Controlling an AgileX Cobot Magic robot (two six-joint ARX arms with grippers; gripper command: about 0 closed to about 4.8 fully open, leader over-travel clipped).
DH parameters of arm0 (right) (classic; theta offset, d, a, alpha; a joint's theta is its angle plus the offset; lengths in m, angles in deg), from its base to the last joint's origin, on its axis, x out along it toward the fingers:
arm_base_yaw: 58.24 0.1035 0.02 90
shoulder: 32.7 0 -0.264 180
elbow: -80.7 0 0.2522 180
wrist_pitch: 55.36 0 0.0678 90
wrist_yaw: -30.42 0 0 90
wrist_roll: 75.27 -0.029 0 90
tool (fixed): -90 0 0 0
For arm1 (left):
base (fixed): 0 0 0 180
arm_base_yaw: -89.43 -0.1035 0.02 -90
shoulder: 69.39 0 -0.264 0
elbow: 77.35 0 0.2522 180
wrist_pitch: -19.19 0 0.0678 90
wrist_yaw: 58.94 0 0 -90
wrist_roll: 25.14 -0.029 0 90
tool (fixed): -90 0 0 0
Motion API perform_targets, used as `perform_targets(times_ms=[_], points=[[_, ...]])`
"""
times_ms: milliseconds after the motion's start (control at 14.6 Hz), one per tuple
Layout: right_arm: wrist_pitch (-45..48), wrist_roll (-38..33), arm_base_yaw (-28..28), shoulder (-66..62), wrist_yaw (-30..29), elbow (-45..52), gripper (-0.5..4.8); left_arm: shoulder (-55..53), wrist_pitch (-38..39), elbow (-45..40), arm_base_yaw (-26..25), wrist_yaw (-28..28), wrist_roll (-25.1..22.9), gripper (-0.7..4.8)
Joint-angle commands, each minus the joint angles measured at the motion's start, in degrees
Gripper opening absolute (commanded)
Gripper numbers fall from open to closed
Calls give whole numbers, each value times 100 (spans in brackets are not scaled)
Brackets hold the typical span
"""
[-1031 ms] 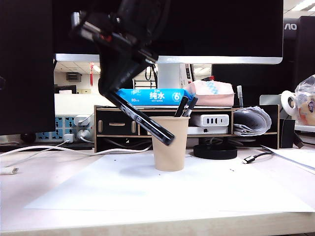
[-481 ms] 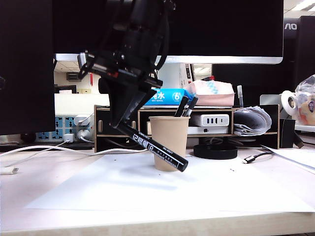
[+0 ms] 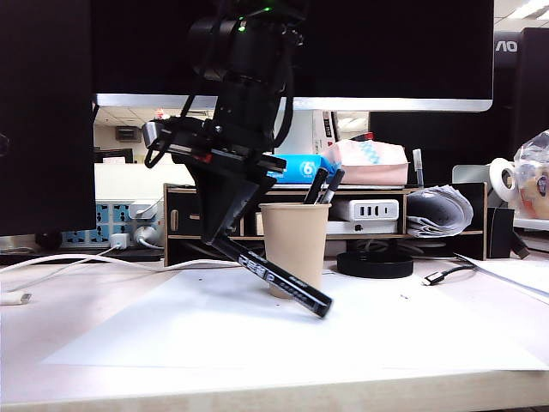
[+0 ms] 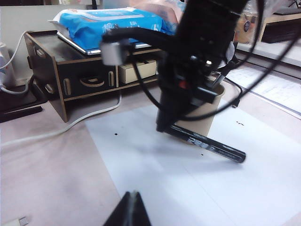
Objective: Pick up the marker from the paper cup and put it on the table.
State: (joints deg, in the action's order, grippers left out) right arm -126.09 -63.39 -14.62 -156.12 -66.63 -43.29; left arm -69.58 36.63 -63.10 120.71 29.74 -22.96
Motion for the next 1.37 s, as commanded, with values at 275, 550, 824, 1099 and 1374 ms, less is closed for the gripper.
perform_targets(times_ms=[275,550,824,1099,1374], points=[[50,39,15,-28,85,-105,40,0,-74,4,0,0,-4,-4],[70,39,15,-28,94,-105,56,0,-74,4,0,0,-4,-4],[74,39,15,-28,94,-105,96,0,-74,4,0,0,-4,-4],[114,37,15,-28,94,-105,96,0,-74,4,0,0,-4,-5],[107,37,24,-26,92,-105,95,0,-74,4,0,0,-4,-4]])
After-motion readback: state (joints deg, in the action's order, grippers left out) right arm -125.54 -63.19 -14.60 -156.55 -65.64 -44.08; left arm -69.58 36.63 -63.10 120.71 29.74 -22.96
